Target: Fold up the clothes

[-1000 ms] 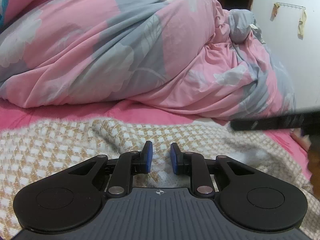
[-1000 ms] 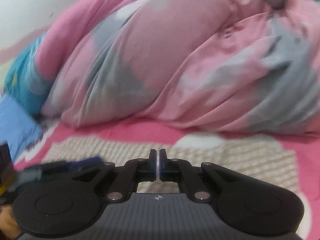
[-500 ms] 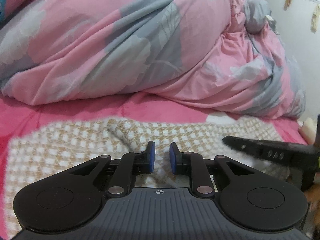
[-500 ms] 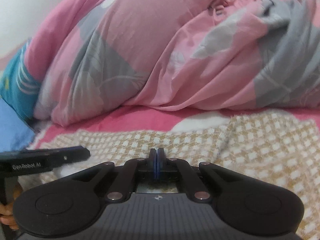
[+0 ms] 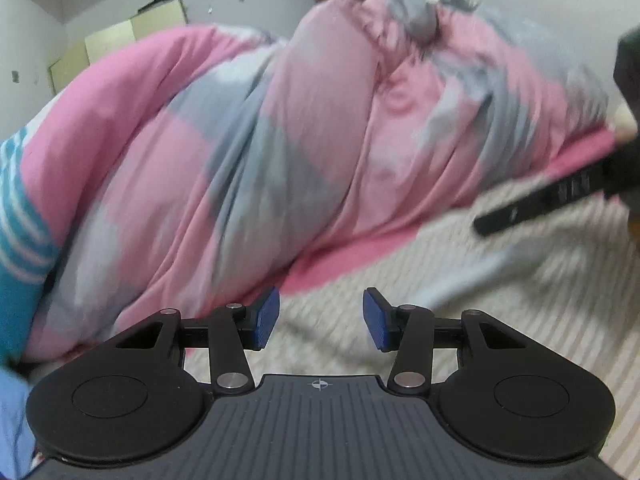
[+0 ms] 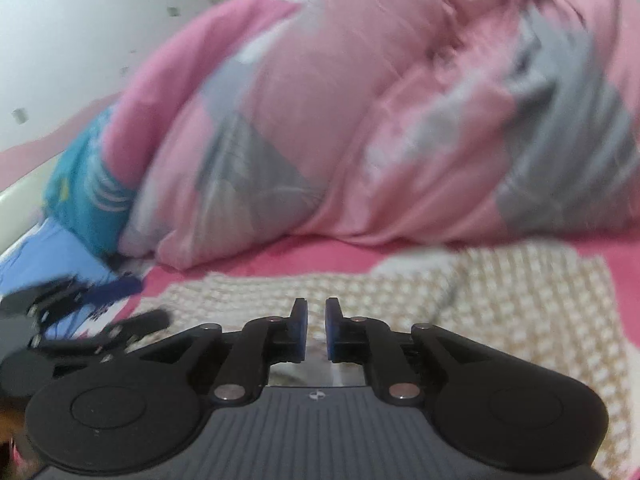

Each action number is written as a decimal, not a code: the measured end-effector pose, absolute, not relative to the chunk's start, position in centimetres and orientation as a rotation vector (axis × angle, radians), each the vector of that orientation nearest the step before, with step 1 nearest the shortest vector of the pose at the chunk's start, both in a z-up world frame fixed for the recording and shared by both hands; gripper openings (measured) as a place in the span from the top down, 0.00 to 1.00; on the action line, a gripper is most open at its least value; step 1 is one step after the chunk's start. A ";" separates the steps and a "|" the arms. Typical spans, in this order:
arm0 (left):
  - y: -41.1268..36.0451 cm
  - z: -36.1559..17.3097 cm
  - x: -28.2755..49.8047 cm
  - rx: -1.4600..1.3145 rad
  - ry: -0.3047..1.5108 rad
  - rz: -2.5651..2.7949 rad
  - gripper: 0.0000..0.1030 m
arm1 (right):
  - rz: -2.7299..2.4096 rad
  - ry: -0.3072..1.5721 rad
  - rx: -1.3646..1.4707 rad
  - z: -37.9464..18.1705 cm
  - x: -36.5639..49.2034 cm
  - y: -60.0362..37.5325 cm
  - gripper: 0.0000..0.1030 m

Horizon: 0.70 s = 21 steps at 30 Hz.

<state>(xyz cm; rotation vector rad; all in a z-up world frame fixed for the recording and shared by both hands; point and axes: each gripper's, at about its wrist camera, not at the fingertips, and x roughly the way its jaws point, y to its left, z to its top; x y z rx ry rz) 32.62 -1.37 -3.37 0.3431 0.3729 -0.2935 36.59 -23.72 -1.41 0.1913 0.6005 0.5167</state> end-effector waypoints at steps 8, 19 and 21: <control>-2.8 -7.4 34.3 0.319 0.471 -0.286 0.55 | 0.598 0.679 0.037 -1.8 36.3 -23.9 0.80; -2.4 -6.9 33.0 0.351 0.504 -0.291 0.55 | 0.574 0.685 0.102 -3.0 37.0 -24.7 0.81; -2.1 -6.2 32.4 0.362 0.511 -0.300 0.54 | 0.593 0.695 0.136 -3.1 37.2 -25.3 0.81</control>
